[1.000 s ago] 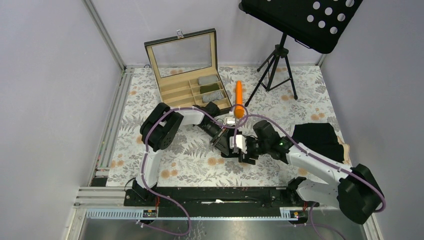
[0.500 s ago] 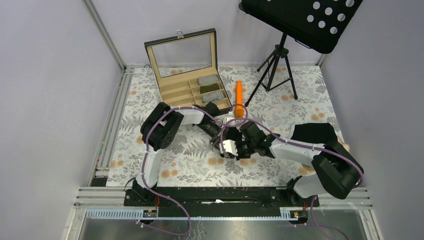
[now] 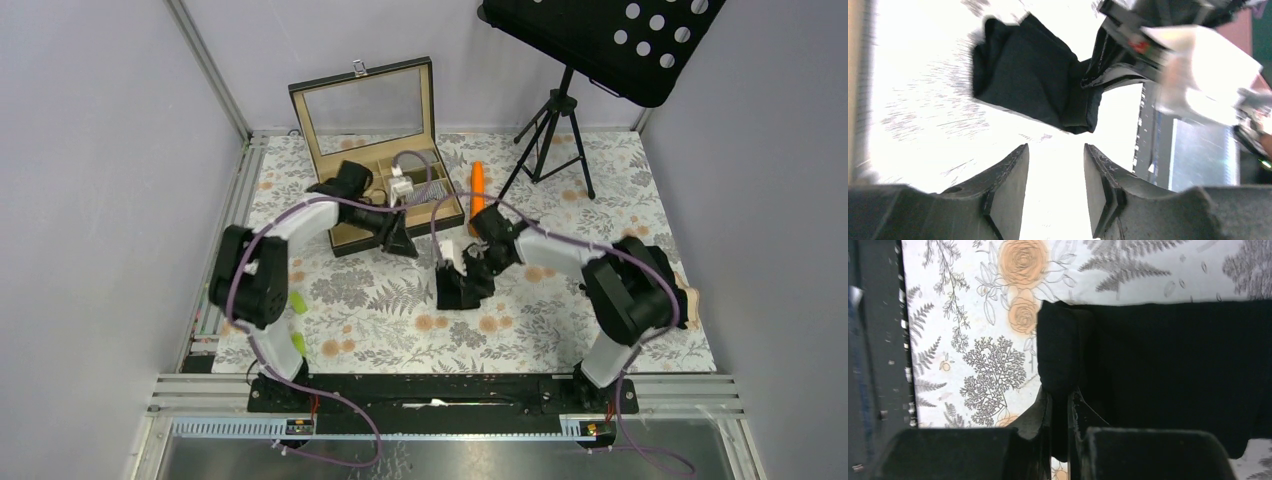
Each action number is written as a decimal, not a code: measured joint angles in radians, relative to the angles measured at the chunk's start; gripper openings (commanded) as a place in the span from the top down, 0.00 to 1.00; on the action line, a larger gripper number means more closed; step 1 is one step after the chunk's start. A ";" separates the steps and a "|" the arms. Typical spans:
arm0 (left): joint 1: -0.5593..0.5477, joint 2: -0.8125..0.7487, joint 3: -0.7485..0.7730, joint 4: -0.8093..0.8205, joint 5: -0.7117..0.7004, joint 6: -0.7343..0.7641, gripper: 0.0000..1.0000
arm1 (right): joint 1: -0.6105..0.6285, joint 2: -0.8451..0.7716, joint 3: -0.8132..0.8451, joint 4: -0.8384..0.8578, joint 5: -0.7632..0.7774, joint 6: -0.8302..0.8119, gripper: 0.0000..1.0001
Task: Roll the underwear
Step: Roll the underwear to the center of the board.
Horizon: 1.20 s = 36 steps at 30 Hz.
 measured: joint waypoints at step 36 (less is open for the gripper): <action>-0.551 -0.188 -0.422 0.562 -0.748 0.623 0.60 | -0.235 0.761 0.723 -0.757 -0.334 0.380 0.97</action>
